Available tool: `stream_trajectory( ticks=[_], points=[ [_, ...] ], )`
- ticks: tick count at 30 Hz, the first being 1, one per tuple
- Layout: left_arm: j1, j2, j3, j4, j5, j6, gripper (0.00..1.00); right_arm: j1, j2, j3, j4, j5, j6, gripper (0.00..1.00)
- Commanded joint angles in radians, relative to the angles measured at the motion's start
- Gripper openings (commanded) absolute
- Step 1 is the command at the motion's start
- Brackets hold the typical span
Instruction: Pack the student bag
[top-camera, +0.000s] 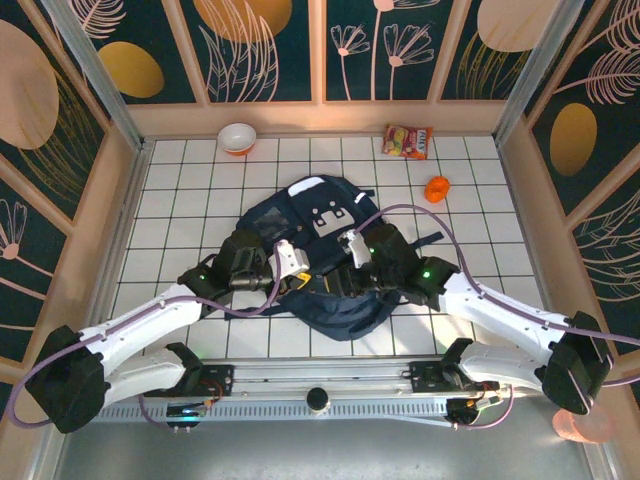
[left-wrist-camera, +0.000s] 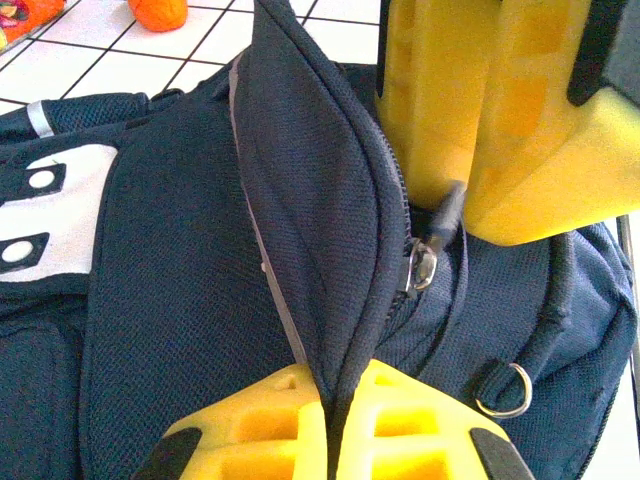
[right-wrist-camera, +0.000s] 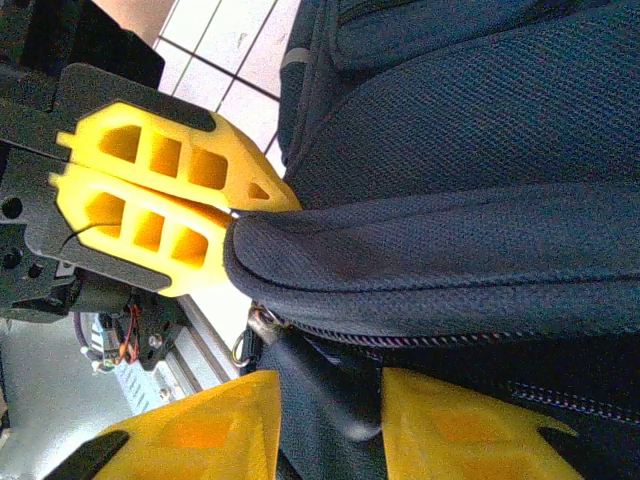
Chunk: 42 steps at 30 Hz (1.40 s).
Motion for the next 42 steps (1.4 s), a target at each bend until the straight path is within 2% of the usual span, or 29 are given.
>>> stream_trajectory(
  ticks=[1,16,24,30,37,42],
  points=[
    [-0.008,0.008,0.048,0.029,0.042,-0.003,0.00,0.011,0.012,0.040,0.020,-0.006,-0.017,0.29],
    [-0.008,0.017,0.051,0.031,0.052,-0.001,0.00,0.015,0.096,0.118,-0.030,-0.019,-0.071,0.25],
    [-0.008,0.019,0.046,0.031,0.041,0.001,0.00,0.033,0.122,0.188,-0.160,0.029,-0.109,0.12],
    [-0.008,0.015,0.044,0.022,0.026,0.007,0.00,0.034,0.084,0.194,-0.235,0.106,-0.102,0.00],
    [-0.007,0.013,0.043,0.004,0.009,0.017,0.00,0.028,0.035,0.180,-0.371,0.255,-0.083,0.00],
    [-0.007,0.012,0.044,0.000,-0.001,0.019,0.00,-0.024,-0.041,0.121,-0.363,0.218,-0.077,0.00]
  ],
)
